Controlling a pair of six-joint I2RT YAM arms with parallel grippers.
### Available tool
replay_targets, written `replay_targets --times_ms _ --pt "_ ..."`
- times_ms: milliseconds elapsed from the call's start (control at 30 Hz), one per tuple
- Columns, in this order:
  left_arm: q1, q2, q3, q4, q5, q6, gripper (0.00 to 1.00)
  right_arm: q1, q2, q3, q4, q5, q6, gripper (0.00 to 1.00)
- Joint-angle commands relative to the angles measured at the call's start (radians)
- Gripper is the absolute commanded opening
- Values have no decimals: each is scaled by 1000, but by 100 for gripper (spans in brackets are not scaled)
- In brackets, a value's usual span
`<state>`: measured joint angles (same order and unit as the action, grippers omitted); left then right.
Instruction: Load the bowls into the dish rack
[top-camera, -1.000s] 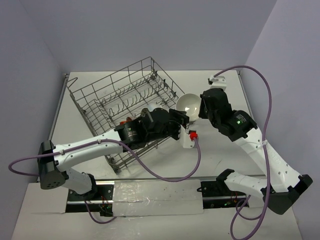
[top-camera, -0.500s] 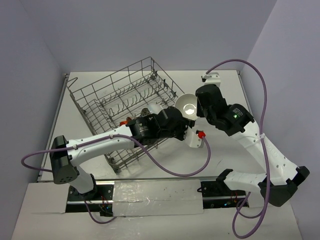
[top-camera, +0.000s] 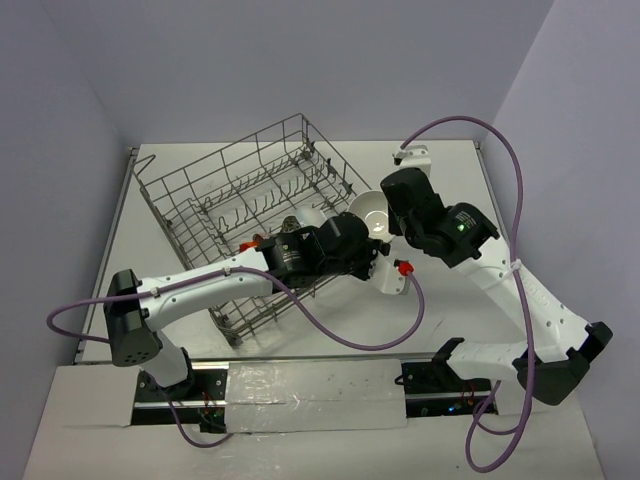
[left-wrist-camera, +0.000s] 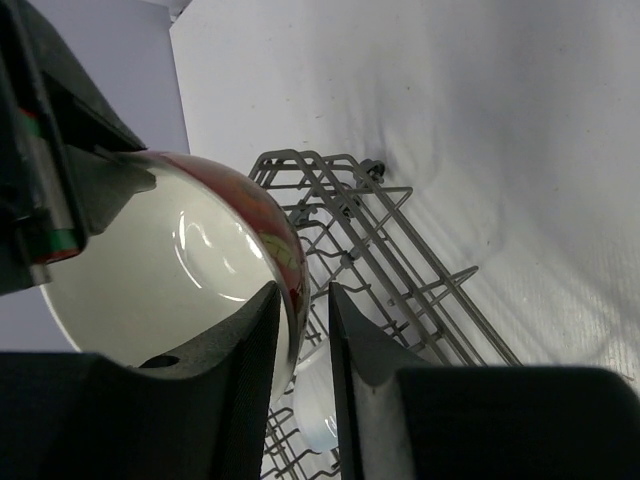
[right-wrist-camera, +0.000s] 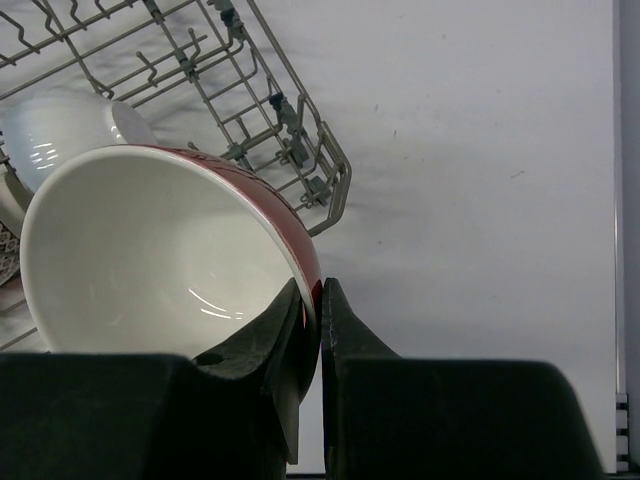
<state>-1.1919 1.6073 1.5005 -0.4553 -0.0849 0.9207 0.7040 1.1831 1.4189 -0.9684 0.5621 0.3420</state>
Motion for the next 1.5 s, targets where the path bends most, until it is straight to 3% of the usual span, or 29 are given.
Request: replay_targets --times_ms 0,167,367,467,533,567,700,767,867,967,1067,1233,1333,1367,1467 --pt "0 17 50 -14 -19 -11 31 12 -5 75 43 50 0 0" --pt "0 16 46 -11 -22 -11 23 17 1 78 48 51 0 0" --pt "0 16 56 -16 -16 -19 0 20 0 66 60 56 -6 0" --pt "-2 8 53 -17 -1 -25 0 20 -13 45 77 50 -11 2" --pt "0 2 47 -13 4 -28 0 20 -29 23 103 33 -21 21" --pt "0 -3 46 -10 5 -31 0 20 -36 15 112 9 -24 39" --pt "0 -32 18 26 8 -48 0 19 -88 -32 189 -39 -37 74" --pt "6 -44 4 46 23 -60 0 18 -117 -46 212 -36 -35 85" --pt "23 -76 -26 96 52 -106 0 14 -160 -55 243 -1 -29 91" --pt "75 -116 -68 197 115 -206 0 8 -229 -89 301 76 -8 95" --pt "155 -153 -109 323 213 -414 0 6 -333 -164 399 180 23 97" --pt "282 -202 -210 607 310 -721 0 6 -513 -334 595 200 12 97" --pt "349 -204 -264 817 323 -1080 0 5 -548 -370 619 216 18 96" --pt "368 -204 -304 940 329 -1152 0 5 -557 -383 623 217 20 96" --pt "428 -184 -371 1113 327 -1428 0 5 -570 -414 645 211 18 96"
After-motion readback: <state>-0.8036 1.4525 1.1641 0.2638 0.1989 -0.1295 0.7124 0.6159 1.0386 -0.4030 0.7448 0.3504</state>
